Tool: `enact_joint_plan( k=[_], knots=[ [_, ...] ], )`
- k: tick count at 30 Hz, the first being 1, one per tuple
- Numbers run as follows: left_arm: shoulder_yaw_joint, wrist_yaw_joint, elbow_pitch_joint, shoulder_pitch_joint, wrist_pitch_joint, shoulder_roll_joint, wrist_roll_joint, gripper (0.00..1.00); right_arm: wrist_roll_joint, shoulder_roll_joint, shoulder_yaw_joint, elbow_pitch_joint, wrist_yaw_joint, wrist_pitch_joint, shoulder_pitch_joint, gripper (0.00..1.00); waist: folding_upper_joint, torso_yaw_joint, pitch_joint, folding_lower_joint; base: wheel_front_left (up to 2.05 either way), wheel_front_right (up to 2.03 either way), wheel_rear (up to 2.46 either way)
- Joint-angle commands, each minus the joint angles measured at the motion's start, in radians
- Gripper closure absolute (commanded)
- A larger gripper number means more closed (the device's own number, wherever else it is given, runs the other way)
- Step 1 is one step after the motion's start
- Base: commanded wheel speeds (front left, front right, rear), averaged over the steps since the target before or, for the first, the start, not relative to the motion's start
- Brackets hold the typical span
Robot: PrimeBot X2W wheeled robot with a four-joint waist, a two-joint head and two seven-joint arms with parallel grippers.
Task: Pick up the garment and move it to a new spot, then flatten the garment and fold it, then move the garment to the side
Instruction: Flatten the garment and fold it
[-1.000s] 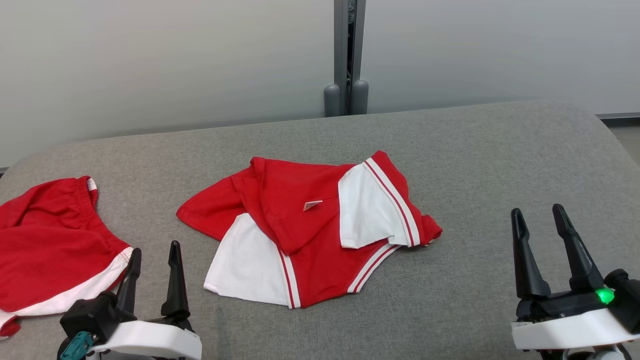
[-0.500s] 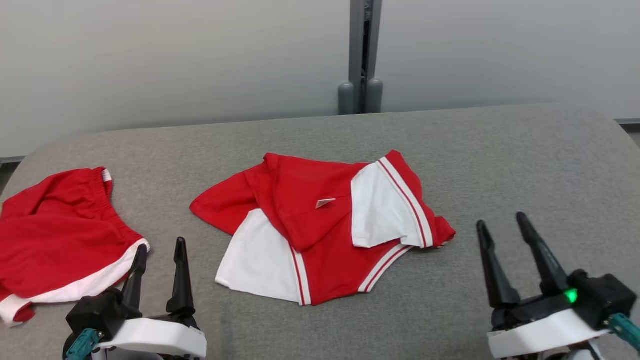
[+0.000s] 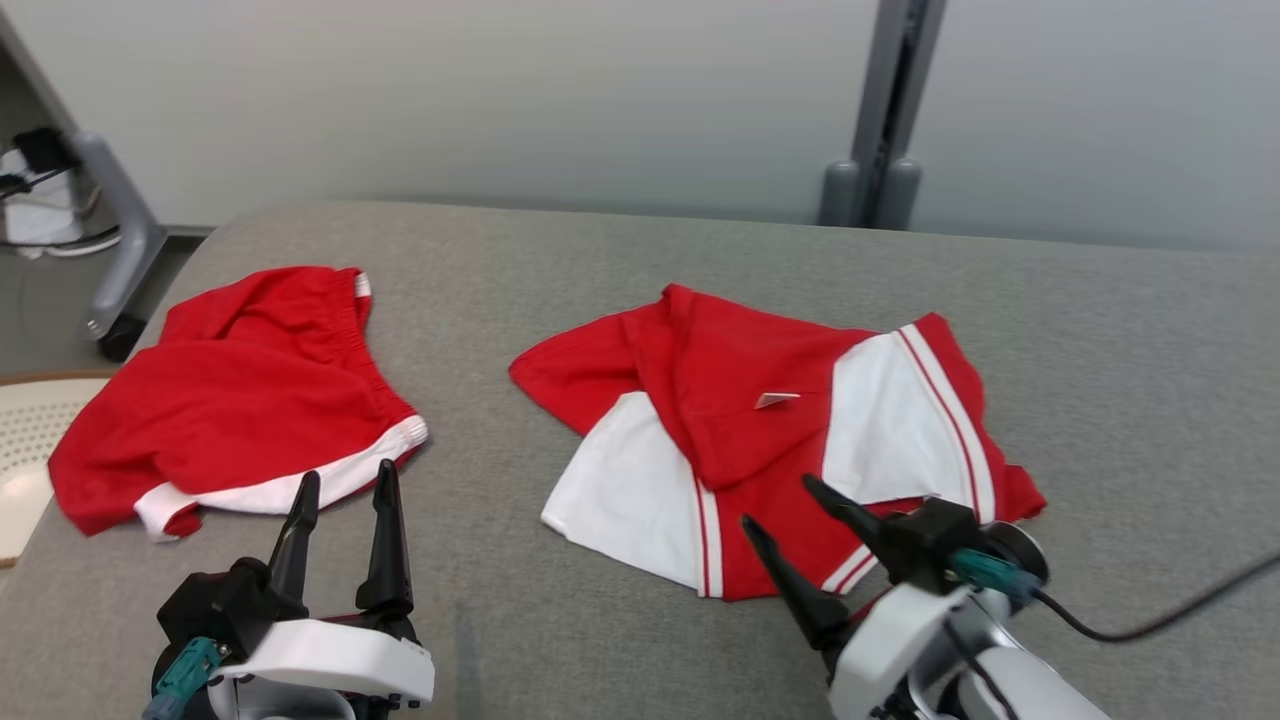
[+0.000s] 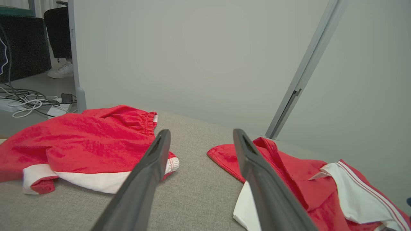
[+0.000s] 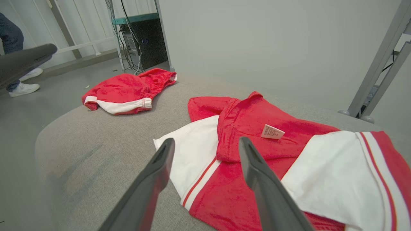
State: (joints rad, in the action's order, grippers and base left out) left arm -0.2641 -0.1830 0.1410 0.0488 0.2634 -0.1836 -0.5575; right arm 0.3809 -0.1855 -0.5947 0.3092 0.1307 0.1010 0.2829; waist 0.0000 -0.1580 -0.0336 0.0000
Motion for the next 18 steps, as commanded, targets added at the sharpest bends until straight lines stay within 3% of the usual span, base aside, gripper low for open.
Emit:
enact_joint_plan(
  k=[1, 7, 18],
  knots=[
    [-0.001, 0.005, 0.003, 0.019, 0.000, -0.002, -0.005, 0.00, 0.014, -0.004, -0.022, 0.017, 0.000, -0.012, 0.029, 0.00, 0.0000, -0.037, -0.016, 0.0000, 0.00, 0.00, 0.00],
    [-0.006, 0.020, 0.019, 0.042, 0.000, 0.013, -0.011, 0.00, 0.103, 0.021, -0.200, 0.158, 0.000, -0.075, 0.183, 0.00, 0.0000, -0.101, -0.051, 0.0000, 0.00, 0.00, 0.00],
    [-0.002, 0.049, 0.048, 0.087, 0.001, 0.045, -0.011, 0.00, 0.244, 0.060, -0.397, 0.448, 0.000, -0.088, 0.391, 0.00, 0.0000, -0.203, -0.111, 0.0000, 0.00, 0.00, 0.00]
  ],
)
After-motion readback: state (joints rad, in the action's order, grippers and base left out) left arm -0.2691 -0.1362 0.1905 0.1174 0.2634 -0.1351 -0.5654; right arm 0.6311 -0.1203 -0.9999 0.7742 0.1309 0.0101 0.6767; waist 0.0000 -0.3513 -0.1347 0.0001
